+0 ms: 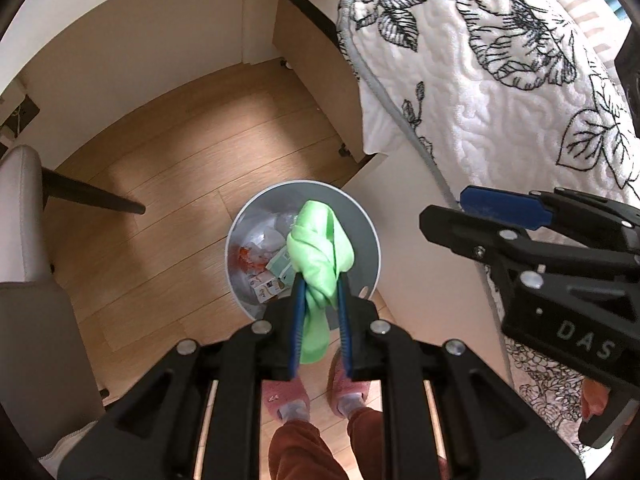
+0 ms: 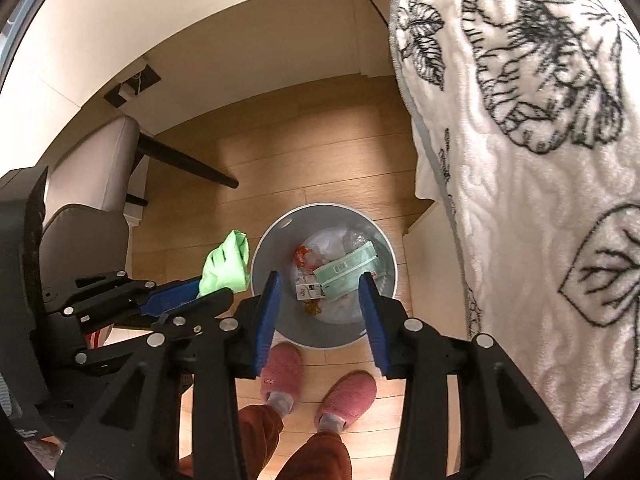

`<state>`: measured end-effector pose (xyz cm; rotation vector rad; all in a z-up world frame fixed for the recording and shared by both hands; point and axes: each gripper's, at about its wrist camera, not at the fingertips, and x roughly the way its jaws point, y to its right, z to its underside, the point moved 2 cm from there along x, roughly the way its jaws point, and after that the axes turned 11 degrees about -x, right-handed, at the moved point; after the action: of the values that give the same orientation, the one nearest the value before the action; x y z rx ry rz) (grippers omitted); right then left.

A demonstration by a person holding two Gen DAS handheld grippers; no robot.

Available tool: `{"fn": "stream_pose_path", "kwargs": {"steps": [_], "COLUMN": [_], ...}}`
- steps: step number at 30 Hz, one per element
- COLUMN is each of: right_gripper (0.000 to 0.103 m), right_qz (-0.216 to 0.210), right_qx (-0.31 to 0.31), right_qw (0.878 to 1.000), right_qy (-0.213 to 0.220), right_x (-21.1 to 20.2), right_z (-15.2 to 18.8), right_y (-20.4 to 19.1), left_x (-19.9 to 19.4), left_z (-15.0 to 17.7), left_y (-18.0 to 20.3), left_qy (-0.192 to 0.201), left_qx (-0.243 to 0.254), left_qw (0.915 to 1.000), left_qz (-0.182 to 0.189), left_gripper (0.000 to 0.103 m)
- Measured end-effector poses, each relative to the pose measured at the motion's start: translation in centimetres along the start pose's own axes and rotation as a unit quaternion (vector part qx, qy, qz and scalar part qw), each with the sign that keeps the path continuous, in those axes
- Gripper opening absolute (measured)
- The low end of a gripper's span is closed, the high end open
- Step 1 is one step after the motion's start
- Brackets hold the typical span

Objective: Collect trash
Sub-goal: 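Open the right tool to drop the packet while the left tool drops the green cloth into the bin, then move both tools back up over the desk toward the grey cloth and yellow bow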

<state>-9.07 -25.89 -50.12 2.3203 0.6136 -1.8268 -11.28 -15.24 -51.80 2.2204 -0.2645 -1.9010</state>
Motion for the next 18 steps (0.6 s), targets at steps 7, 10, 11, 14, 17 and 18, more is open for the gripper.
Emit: {"fn": "stream_pose_path", "kwargs": {"steps": [7,10,11,14,17,18], "right_gripper": [0.038,0.038,0.038,0.038,0.038,0.038], "right_qz": [0.004,0.006,0.006,0.006,0.007,0.008], "right_qx": [0.011,0.013,0.012,0.01,0.01,0.011], "right_qw": [1.0,1.0,1.0,1.0,1.0,1.0], "right_qy": [0.003,0.003,0.003,0.002,0.007,0.01], "right_x": [-1.0,-1.5,-1.7,-2.4,-3.9,-4.7], "right_z": [0.4,0.4,0.4,0.2,-0.4,-0.7], "right_y": [0.7,0.8,0.8,0.8,0.5,0.4], "left_x": [0.9,0.5,0.4,-0.3,-2.0,-2.7], "left_z": [-0.4,-0.6,-0.6,-0.9,-1.3,-1.5], "left_y": [0.8,0.9,0.9,1.0,1.2,1.2], "left_qy": [0.002,0.004,0.004,0.007,0.01,0.013], "left_qx": [0.012,0.008,0.007,0.003,0.0,-0.001], "left_qw": [0.9999,0.9999,0.9999,0.9999,0.9997,0.9996], "left_qz": [-0.01,-0.007,-0.008,-0.012,-0.024,-0.026], "left_gripper": [0.048,0.058,0.061,0.065,0.065,0.065]}}
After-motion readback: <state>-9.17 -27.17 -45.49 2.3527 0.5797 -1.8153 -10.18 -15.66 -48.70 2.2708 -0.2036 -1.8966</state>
